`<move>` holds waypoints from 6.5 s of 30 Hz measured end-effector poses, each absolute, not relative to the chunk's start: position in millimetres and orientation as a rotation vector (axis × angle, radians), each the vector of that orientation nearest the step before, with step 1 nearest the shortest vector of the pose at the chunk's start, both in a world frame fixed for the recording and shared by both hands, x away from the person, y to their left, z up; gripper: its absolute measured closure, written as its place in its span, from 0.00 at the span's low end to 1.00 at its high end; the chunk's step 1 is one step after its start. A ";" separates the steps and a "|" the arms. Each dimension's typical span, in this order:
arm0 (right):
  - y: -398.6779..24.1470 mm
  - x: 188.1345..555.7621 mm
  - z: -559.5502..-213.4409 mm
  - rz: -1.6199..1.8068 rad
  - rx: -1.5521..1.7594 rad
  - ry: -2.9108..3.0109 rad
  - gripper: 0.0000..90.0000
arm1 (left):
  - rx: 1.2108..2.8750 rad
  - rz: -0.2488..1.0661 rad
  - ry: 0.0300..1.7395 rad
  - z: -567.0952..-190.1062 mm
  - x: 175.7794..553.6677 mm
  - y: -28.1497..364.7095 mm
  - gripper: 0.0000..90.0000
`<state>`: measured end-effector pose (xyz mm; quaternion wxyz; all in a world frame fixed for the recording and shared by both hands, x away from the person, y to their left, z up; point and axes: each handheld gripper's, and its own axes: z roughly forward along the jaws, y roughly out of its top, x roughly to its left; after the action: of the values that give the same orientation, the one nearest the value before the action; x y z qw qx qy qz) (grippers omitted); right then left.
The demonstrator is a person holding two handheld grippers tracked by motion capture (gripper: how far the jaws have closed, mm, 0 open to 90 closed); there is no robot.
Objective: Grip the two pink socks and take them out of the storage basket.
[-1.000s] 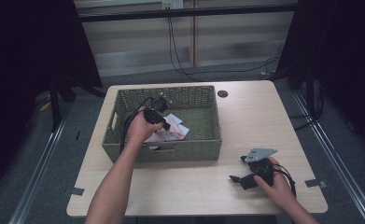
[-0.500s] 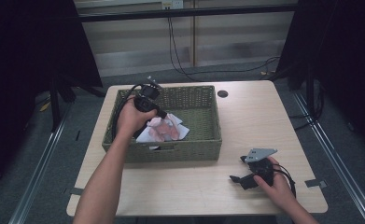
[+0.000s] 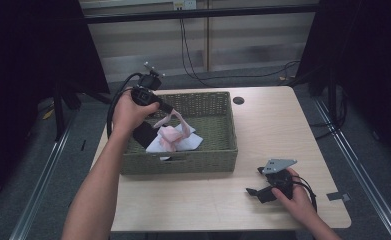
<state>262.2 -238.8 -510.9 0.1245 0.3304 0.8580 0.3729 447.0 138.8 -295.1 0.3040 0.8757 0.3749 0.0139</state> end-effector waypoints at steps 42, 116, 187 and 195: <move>-239.0 262.2 -510.9 1.083 0.960 2.504 0.12 | 2.316 -0.006 0.669 -239.2 342.9 135.9 0.99; -239.0 262.2 -510.9 1.084 0.960 2.504 0.12 | 2.370 0.115 1.117 -441.5 466.8 122.7 0.51; -238.9 262.3 -510.9 1.084 0.959 2.505 0.12 | 2.310 -0.078 1.001 -304.8 422.9 146.6 0.93; -238.9 262.3 -510.9 1.084 0.959 2.505 0.12 | 2.302 -0.086 0.975 -299.9 415.7 147.4 0.93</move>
<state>262.3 -238.9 -510.9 0.1242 0.3288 0.8592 0.3719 415.7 147.4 -299.9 0.3145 0.8736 0.3700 -0.0326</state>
